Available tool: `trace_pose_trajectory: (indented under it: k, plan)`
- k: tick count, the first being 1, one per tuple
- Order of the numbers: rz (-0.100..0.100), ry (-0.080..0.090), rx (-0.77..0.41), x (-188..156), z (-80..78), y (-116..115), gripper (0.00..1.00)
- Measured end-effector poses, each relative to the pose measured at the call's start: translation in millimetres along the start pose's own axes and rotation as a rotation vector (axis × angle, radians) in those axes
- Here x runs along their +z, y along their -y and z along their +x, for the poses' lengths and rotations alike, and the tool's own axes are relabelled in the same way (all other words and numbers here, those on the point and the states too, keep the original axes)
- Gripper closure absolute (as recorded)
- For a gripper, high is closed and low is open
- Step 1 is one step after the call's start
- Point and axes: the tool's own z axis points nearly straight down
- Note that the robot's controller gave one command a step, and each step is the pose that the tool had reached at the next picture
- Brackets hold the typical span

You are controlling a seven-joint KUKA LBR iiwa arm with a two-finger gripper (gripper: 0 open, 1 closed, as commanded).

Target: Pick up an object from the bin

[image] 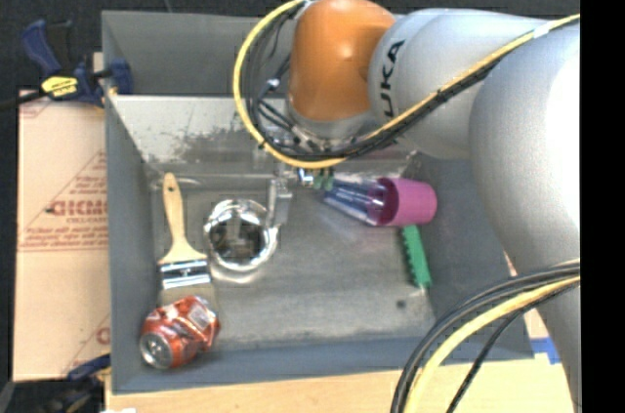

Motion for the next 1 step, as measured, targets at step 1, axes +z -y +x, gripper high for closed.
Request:
trace_pose_trajectory:
  k: [1]
  plan:
    - [-0.001, 0.008, 0.003, -4.7, -2.1, 0.3, 0.00]
